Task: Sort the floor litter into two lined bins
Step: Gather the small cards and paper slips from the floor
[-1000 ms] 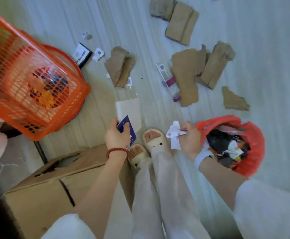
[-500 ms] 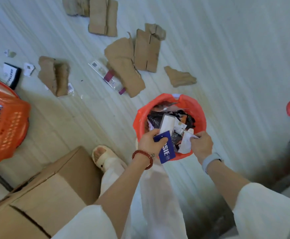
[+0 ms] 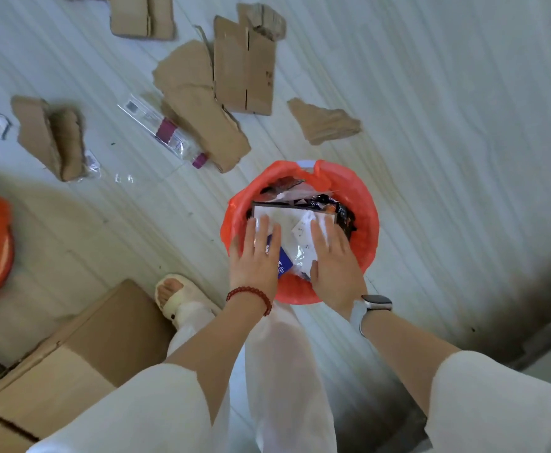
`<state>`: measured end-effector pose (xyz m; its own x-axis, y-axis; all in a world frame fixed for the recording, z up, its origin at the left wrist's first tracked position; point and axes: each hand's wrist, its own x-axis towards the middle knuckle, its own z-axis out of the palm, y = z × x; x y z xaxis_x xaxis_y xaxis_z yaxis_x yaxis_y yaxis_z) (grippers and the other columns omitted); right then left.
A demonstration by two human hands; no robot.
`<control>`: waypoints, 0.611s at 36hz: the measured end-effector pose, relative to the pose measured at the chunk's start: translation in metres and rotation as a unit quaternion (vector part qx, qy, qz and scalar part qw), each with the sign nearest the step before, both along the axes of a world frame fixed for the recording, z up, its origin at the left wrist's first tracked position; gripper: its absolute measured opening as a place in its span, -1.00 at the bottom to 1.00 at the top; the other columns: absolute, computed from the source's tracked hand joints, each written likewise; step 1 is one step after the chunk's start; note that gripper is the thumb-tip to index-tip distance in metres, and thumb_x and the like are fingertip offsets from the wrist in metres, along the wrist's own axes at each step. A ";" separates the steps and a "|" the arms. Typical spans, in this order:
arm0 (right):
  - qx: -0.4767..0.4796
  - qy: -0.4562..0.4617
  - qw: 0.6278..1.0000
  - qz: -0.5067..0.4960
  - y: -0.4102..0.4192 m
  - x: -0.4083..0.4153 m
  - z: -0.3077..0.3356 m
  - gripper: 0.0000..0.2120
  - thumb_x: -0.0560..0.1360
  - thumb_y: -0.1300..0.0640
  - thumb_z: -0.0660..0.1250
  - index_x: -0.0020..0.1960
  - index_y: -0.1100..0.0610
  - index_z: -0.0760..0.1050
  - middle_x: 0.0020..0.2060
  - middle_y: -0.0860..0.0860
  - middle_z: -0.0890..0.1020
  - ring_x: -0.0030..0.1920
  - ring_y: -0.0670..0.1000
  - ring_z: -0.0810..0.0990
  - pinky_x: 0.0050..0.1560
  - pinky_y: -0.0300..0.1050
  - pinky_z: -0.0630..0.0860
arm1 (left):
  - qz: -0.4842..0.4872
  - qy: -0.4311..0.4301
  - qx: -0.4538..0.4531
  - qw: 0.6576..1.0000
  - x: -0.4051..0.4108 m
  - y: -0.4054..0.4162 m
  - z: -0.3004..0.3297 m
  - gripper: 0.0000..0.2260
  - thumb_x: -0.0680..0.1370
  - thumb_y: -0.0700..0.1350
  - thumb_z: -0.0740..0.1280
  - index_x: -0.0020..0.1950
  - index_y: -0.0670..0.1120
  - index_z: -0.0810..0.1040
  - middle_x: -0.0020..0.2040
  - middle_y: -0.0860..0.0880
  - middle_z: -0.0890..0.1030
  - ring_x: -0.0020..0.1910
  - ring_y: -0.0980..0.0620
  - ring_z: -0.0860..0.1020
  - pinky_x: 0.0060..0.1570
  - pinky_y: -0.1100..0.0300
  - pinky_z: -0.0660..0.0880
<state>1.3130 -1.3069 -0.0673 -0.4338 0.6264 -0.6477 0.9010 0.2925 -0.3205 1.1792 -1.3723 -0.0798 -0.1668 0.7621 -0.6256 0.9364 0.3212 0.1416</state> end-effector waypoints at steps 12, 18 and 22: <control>-0.109 -0.130 0.973 0.154 0.023 -0.032 0.011 -0.59 0.57 0.15 0.10 0.41 0.16 0.26 0.39 0.13 0.32 0.42 0.16 0.20 0.35 0.05 0.28 | -0.056 -0.108 -0.108 0.987 -0.034 0.005 0.004 -0.51 0.56 -0.08 0.19 0.47 -0.03 0.16 0.51 -0.05 0.12 0.51 -0.06 -0.05 0.43 -0.12 -0.14; -0.132 -0.110 0.979 0.108 0.027 -0.085 0.060 -0.68 0.59 0.16 0.05 0.29 0.19 0.39 0.20 0.19 0.51 0.18 0.19 0.48 0.13 0.02 0.44 | 0.190 -0.176 -0.060 0.964 -0.090 0.000 0.058 -0.67 0.57 -0.09 0.14 0.34 -0.04 0.39 0.33 -0.05 0.41 0.34 -0.07 0.33 0.36 0.04 0.20; -0.137 -0.078 0.983 0.090 0.021 -0.138 0.105 -0.71 0.60 0.17 0.03 0.18 0.20 0.46 0.13 0.18 0.57 0.14 0.19 0.51 0.19 0.05 0.38 | 0.276 -0.209 -0.083 0.935 -0.150 -0.014 0.103 -0.67 0.58 -0.11 0.16 0.35 -0.08 0.38 0.28 -0.11 0.47 0.25 -0.10 0.44 0.28 0.02 0.35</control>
<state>1.1749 -1.2857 0.0378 -0.4036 0.3408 -0.8491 0.8867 0.3744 -0.2713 1.0290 -1.3866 0.0233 -0.2213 0.5190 -0.8256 0.4956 0.7890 0.3632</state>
